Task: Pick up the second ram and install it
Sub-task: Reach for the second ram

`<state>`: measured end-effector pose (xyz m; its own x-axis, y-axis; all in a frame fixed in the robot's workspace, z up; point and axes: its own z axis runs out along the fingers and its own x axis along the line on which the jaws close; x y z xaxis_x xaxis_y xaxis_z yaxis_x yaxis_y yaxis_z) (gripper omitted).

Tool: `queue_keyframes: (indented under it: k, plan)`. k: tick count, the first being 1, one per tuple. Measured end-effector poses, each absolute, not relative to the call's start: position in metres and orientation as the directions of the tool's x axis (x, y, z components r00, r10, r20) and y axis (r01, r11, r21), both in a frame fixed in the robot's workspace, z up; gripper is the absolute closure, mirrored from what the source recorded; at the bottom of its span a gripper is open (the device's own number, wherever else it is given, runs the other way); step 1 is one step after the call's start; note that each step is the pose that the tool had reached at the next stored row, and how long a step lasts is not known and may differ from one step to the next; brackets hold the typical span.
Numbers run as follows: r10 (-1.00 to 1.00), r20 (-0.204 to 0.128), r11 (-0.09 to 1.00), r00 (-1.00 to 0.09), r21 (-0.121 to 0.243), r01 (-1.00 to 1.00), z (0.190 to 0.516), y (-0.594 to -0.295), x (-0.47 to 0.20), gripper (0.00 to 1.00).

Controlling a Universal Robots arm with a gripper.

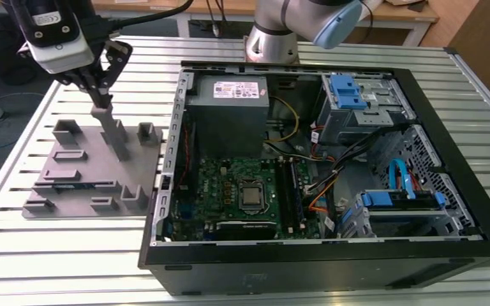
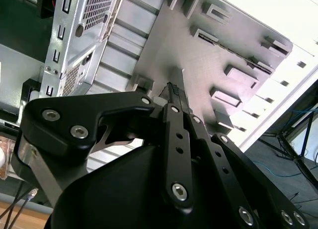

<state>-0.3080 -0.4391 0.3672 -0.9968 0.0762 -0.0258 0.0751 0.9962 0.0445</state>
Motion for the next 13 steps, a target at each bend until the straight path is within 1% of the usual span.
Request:
queue_keyframes:
  k: [13]
  plan:
    - [0.076, -0.026, 0.996, -0.997, 0.044, 0.075, 0.353, -0.441, -0.309, 0.89]
